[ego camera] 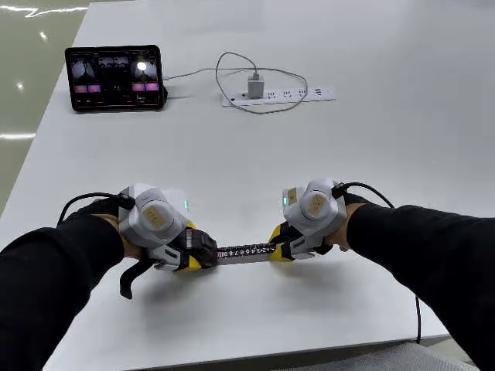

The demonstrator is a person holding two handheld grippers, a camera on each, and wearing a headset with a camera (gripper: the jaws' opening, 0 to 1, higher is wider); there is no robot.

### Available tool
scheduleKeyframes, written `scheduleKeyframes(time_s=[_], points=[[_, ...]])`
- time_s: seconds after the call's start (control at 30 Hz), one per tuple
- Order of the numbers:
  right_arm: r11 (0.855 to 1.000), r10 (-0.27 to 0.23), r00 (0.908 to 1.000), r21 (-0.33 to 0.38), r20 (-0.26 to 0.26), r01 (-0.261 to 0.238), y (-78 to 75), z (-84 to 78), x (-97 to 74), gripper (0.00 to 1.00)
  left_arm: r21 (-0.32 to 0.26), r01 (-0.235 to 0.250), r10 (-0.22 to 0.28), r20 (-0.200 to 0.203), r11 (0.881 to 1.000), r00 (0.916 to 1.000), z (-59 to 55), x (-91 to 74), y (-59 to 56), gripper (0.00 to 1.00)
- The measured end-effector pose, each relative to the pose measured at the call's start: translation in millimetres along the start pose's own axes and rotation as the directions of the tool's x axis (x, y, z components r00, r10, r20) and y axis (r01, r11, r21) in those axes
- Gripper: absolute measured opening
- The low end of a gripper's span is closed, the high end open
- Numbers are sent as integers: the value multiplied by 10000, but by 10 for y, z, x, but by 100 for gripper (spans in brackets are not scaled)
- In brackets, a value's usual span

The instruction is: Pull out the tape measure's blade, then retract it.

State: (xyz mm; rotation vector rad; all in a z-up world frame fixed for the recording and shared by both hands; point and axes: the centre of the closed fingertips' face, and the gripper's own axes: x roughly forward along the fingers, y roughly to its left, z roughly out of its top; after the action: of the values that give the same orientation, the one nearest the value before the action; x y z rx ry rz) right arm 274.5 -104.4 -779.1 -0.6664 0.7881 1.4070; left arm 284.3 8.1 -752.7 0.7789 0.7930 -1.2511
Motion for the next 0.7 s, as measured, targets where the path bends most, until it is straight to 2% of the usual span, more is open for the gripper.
scheduleKeyframes(time_s=[0.43, 0.7], points=[[10000, 48, 10000, 32, 40, -48, 0, 0, -4, 10, -39, -3, 3, -14, 10000, 10000, 0, 2, 0, 32], [9998, 20, 9999, 174, 109, -22, -5, -67, -47, 10, -101, 27, -27, 20, 9999, 10000, 7, 3, 0, 32]])
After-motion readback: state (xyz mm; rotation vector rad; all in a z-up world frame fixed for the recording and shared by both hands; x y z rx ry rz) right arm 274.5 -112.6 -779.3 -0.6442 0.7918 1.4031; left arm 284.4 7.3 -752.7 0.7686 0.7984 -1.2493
